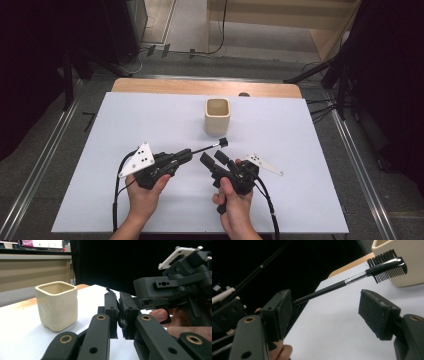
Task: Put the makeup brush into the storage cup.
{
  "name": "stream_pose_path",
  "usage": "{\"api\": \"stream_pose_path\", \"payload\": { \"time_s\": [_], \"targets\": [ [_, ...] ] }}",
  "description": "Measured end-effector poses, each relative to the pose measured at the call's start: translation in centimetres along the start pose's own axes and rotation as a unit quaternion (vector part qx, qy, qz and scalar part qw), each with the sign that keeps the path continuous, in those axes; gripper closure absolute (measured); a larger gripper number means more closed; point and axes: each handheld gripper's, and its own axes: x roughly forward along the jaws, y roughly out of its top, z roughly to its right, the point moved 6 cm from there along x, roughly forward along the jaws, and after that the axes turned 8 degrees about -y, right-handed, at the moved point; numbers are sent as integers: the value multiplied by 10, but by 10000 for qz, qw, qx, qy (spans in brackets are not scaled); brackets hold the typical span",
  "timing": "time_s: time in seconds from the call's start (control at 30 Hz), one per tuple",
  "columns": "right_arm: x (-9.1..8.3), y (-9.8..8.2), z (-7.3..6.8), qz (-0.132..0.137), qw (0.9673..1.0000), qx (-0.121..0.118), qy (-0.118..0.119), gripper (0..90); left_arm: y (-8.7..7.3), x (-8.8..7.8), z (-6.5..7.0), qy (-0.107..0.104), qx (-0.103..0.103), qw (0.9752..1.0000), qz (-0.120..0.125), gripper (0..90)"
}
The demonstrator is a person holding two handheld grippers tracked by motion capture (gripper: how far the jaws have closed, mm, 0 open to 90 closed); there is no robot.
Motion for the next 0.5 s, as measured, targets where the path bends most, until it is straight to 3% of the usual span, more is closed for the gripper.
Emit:
{"api": "stream_pose_path", "payload": {
  "time_s": [0.1,0.17,0.5],
  "targets": [
    [1,0,3,-49,9999,124,26,310,-1,2,3,-41,21,10000,-2,863],
    [3,0,4,-59,9999,86,11,324,-1,3,5,-50,48,10000,-2,863],
    [4,2,11,-56,9982,543,258,457,-4,8,11,-143,96,9999,8,863]
  ]
}}
